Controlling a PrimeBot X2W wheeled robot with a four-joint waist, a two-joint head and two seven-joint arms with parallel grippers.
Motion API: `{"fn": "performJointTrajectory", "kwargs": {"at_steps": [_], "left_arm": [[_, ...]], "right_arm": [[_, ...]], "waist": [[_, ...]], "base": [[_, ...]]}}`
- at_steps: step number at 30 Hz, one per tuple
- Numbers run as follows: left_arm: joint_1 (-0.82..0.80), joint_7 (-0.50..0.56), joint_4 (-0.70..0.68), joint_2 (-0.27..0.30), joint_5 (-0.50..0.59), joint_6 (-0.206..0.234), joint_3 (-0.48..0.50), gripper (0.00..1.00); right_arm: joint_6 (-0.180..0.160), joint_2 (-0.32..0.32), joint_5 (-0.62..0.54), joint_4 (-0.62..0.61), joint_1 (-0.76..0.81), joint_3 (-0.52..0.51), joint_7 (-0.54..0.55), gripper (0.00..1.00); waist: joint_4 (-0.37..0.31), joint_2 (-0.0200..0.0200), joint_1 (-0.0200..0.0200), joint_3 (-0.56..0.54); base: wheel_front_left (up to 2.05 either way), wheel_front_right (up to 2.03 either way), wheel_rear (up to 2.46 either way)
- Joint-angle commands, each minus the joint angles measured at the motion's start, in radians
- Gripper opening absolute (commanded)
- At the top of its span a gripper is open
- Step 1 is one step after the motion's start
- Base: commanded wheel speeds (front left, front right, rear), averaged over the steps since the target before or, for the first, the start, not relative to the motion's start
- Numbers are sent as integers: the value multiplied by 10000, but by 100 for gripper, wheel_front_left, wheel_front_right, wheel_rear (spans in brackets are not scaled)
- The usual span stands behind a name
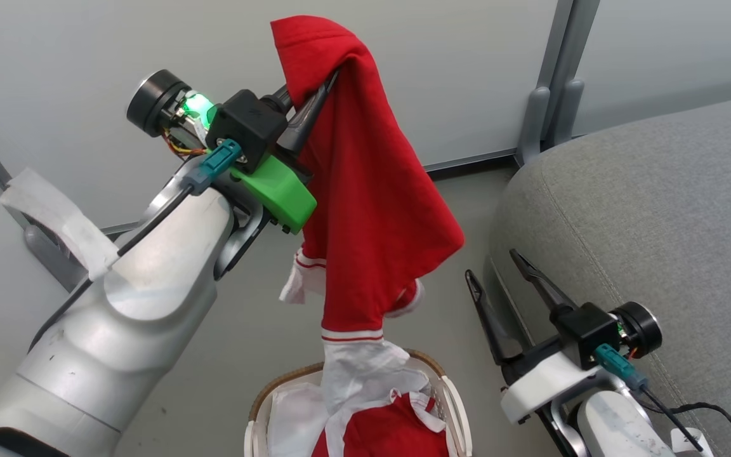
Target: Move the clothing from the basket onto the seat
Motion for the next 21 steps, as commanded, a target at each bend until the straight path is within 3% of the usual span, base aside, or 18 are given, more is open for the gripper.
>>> {"fn": "performJointTrajectory", "kwargs": {"at_steps": [1,21], "left_arm": [[-275,0,-6,-83,-65,-28,-85,0],[-981,-96,-1017,-549,-593,-29,-1302,0]], "right_arm": [[-6,-33,-27,73,-136,169,-7,100],[-7,-36,109,1468,-1669,1562,-7,100]], "waist": [[59,0,1,-50],[697,0,1,-238]], "base": [[0,0,0],[0,0,0]]}}
